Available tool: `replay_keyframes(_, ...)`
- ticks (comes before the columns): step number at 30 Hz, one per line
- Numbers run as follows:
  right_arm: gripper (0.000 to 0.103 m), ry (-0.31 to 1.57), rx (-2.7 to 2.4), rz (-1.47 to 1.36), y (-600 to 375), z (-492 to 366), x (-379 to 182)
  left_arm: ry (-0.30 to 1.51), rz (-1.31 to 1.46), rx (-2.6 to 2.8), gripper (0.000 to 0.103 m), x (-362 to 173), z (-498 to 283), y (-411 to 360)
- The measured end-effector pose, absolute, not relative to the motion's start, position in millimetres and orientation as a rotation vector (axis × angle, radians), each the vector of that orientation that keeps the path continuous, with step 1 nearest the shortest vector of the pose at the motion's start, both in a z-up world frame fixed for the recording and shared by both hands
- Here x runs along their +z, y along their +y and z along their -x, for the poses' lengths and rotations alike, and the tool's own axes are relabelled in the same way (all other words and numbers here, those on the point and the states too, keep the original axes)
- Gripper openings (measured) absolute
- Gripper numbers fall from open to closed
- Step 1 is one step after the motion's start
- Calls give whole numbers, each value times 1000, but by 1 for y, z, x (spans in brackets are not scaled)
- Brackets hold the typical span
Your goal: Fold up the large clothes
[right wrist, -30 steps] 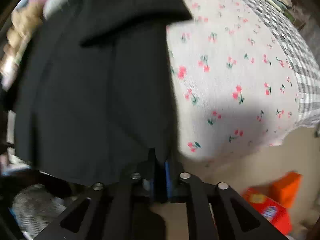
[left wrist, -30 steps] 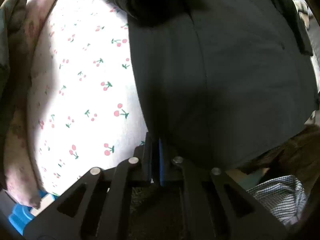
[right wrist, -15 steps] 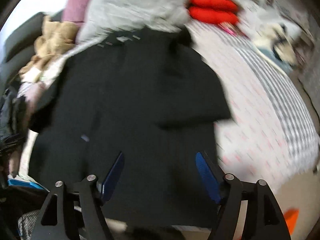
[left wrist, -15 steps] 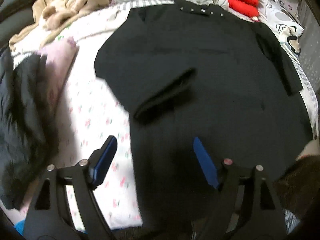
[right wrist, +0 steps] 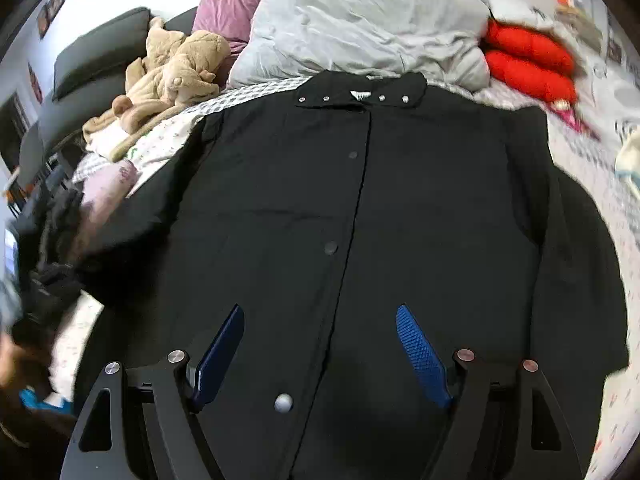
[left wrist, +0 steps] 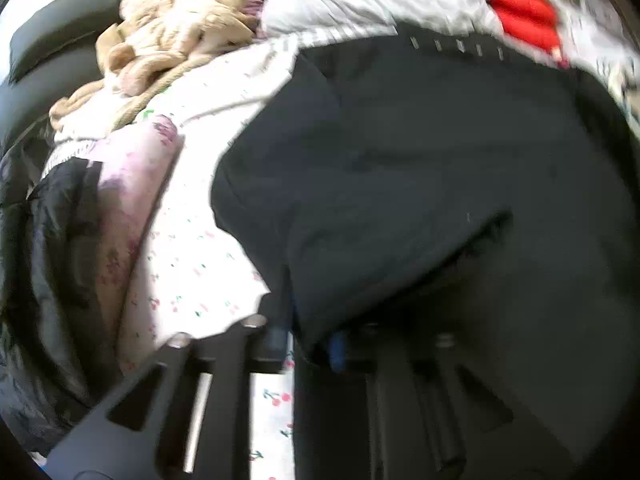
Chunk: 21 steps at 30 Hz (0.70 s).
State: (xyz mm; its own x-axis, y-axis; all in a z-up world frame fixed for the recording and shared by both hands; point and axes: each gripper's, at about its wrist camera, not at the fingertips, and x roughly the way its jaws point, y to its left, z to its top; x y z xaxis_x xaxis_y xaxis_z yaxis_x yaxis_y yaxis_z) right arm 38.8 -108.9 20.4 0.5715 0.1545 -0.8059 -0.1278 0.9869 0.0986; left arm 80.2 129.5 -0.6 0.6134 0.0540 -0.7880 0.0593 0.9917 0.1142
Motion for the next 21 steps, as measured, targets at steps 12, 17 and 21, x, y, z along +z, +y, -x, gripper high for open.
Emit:
replay_keyframes(12, 80, 920, 157, -77, -112, -66, 23, 679, 82, 168, 10, 146, -127, 253)
replay_keyframes(17, 80, 914, 144, -82, -116, -67, 20, 662, 99, 314, 10, 153, -161, 305)
replay_keyframes(21, 80, 899, 125, -76, -118, -68, 20, 715, 120, 443, 11, 131, -191, 344)
